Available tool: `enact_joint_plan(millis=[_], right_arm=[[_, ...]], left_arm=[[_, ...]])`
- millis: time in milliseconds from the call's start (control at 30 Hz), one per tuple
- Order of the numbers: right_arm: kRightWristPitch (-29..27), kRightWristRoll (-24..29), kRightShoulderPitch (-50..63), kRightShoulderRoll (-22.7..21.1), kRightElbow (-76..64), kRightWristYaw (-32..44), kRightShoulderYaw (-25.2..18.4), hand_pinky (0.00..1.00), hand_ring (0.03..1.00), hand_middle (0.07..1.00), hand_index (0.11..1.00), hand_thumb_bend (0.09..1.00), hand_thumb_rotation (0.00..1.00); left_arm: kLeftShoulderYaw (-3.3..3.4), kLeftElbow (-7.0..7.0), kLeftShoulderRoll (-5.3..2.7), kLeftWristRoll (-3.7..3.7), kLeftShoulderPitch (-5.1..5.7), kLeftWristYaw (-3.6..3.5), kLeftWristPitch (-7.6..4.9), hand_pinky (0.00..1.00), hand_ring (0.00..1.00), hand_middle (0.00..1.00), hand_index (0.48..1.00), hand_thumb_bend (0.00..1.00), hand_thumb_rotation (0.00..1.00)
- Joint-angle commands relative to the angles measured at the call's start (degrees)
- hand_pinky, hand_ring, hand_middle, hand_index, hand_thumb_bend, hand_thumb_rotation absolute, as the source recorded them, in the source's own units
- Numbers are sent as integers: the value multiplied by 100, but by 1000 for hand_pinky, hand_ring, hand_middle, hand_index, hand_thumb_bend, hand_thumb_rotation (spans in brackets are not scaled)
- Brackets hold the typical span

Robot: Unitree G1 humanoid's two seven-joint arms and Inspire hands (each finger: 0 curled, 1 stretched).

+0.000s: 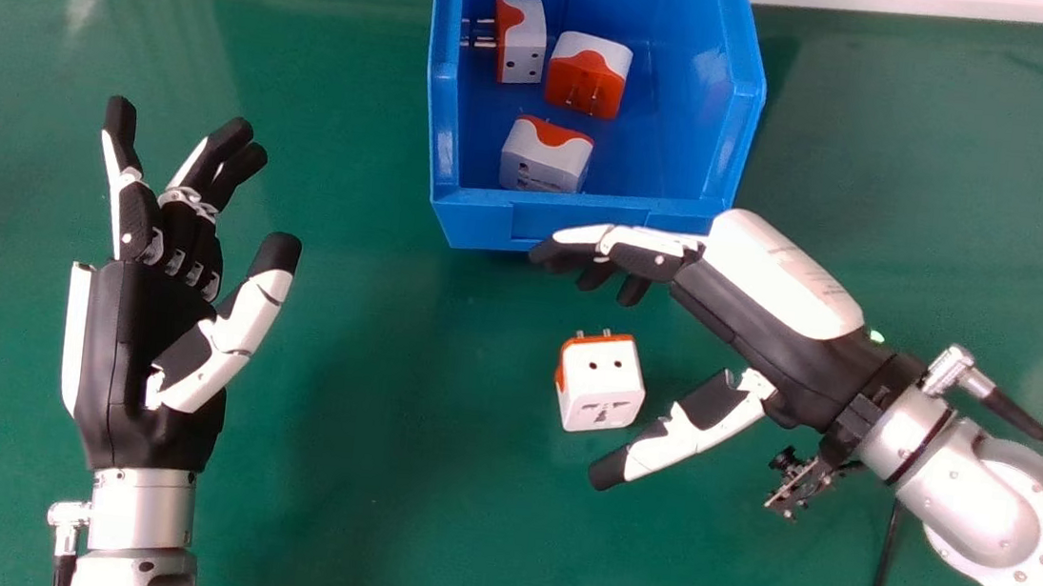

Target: Pick all objects and put in blue box

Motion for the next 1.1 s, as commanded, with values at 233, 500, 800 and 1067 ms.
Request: enact_joint_plan(millis=[233, 500, 800, 1067], right_arm=[[76, -363, -271, 0, 194, -116, 80, 649, 759, 819, 840, 999, 303], [44, -624, -685, 136, 1061, -259, 318, 646, 758, 821, 844, 1000, 302], [59, -777, -1051, 222, 1646, -341, 545, 647, 755, 819, 845, 1000, 291], [104, -1039, -1309, 231, 1866, -571, 718, 657, 757, 818, 845, 1000, 285]], left_arm=[[-36, -55, 57, 40, -38, -30, -148, 1000, 861, 865, 491, 488, 101], [-9, -11, 83, -22, -53, -103, -108, 1000, 862, 866, 491, 488, 101], [-23, -64, 73, -32, -41, -145, -93, 1000, 859, 863, 491, 488, 101], [-16, -65, 86, -31, -57, -171, -77, 1000, 854, 860, 491, 488, 101]])
